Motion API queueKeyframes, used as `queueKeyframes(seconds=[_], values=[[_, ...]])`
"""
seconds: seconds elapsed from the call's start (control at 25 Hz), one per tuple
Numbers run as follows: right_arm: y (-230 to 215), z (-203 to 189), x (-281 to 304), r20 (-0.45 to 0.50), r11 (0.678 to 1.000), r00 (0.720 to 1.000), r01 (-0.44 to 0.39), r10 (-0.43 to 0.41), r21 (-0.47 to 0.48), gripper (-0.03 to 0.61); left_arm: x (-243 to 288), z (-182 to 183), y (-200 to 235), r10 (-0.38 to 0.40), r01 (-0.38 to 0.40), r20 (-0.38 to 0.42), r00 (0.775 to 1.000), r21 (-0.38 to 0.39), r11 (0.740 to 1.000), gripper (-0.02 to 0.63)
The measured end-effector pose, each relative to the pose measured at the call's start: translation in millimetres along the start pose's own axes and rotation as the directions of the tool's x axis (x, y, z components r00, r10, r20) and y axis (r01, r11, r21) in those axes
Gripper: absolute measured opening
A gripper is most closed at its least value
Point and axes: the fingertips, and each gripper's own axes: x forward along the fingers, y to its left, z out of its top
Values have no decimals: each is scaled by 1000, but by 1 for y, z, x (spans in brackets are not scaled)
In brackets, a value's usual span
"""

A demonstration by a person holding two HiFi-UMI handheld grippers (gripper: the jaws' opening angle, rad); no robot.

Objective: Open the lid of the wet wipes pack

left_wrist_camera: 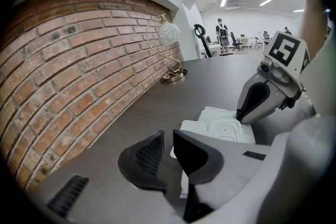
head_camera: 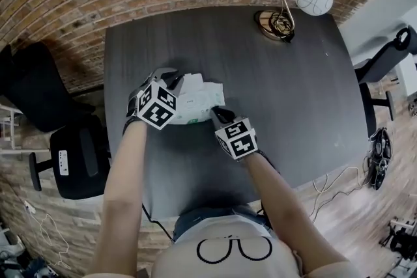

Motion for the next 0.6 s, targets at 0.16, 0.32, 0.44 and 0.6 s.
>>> queueKeyframes(seconds=[0.16, 0.32, 0.44, 0.6], values=[[0, 0, -1, -7, 1000, 1000, -1, 1, 2, 17, -23, -1, 1, 34, -34, 5, 999, -15, 999, 54], [1, 0, -4, 16, 999, 999, -44, 44, 21, 17, -45, -1, -2, 72, -72, 17, 997, -38, 997, 54], [0, 8, -18, 34, 998, 998, -59, 59, 5, -1, -66, 3, -6, 117, -116, 41, 992, -43, 992, 54], [-3, 34, -45, 115, 998, 993, -34, 39, -48, -2, -97, 12, -3, 220, -214, 92, 971, -75, 974, 54]])
